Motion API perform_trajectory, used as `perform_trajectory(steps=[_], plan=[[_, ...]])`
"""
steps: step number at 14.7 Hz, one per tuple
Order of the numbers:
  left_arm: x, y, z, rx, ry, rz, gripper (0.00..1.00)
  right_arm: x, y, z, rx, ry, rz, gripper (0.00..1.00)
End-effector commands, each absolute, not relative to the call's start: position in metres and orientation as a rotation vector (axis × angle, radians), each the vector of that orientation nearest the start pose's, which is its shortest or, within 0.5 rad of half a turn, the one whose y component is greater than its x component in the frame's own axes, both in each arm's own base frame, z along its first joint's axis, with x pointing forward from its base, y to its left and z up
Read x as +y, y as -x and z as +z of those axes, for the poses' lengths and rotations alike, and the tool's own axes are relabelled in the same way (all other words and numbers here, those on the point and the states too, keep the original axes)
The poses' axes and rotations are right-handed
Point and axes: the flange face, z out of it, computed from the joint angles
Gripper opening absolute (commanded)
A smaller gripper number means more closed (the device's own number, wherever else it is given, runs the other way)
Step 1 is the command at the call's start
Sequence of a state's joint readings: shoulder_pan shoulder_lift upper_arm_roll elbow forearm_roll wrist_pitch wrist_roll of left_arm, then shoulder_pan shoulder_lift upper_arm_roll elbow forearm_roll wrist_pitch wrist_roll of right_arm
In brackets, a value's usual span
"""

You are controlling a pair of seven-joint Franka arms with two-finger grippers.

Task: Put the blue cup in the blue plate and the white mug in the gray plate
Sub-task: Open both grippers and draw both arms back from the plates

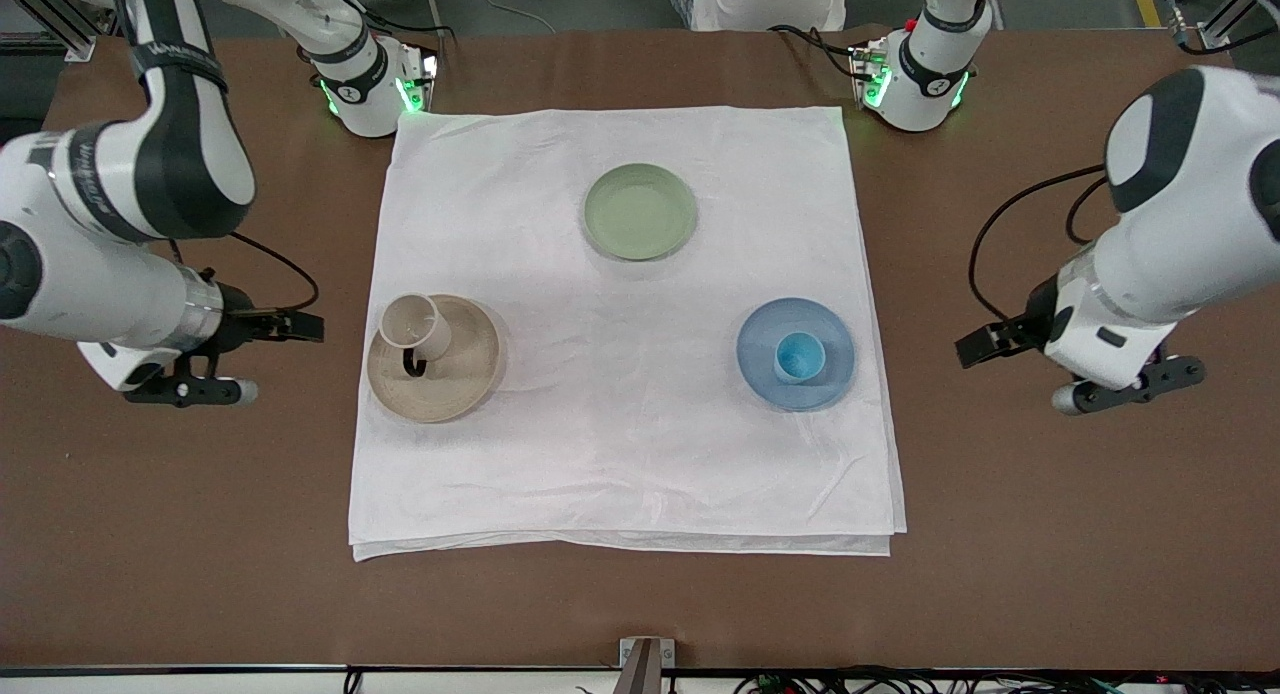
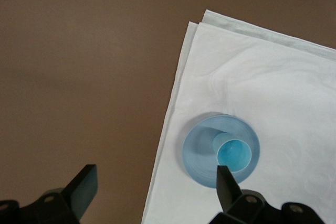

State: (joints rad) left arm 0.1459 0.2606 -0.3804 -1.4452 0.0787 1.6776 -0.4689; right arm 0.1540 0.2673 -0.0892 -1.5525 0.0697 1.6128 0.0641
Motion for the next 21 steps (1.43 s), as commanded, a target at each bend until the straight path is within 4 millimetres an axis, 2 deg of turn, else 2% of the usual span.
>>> perform_trajectory(steps=[1,2,4,5,7,8,9,12,15,17,19,21], plan=[[-0.095,-0.6,0.587,-0.282,3.095,0.017,1.0,0.01,-0.602,0.507,-0.049,3.113,0.334,1.0],[-0.083,-0.591,0.6,-0.229,3.093,0.032,1.0,-0.005,-0.597,0.52,-0.063,3.122,0.326,1.0],[-0.074,-0.569,0.622,-0.118,3.082,0.044,1.0,-0.021,-0.59,0.539,-0.048,3.163,0.302,1.0],[-0.076,-0.56,0.626,-0.073,3.074,0.061,1.0,-0.025,-0.594,0.561,-0.036,3.18,0.234,1.0],[-0.077,-0.537,0.636,-0.08,3.114,0.107,1.0,-0.032,-0.591,0.6,0.0,3.201,0.216,1.0],[-0.074,-0.529,0.639,-0.089,3.126,0.107,1.0,-0.036,-0.59,0.616,0.008,3.211,0.186,1.0],[-0.072,-0.524,0.64,-0.096,3.125,0.109,1.0,-0.038,-0.589,0.621,0.012,3.213,0.172,1.0],[-0.079,-0.501,0.643,-0.07,3.123,0.096,1.0,-0.028,-0.586,0.618,0.018,3.185,0.22,1.0],[-0.075,-0.5,0.643,-0.084,3.132,0.091,1.0,-0.026,-0.58,0.602,0.047,3.114,0.332,1.0],[-0.074,-0.506,0.639,-0.088,3.146,0.1,1.0,-0.043,-0.575,0.59,0.089,3.06,0.348,1.0],[-0.075,-0.509,0.639,-0.078,3.149,0.079,1.0,-0.043,-0.57,0.596,0.08,3.072,0.307,1.0],[-0.072,-0.51,0.64,-0.071,3.152,0.065,1.0,-0.042,-0.557,0.6,0.076,3.079,0.249,1.0]])
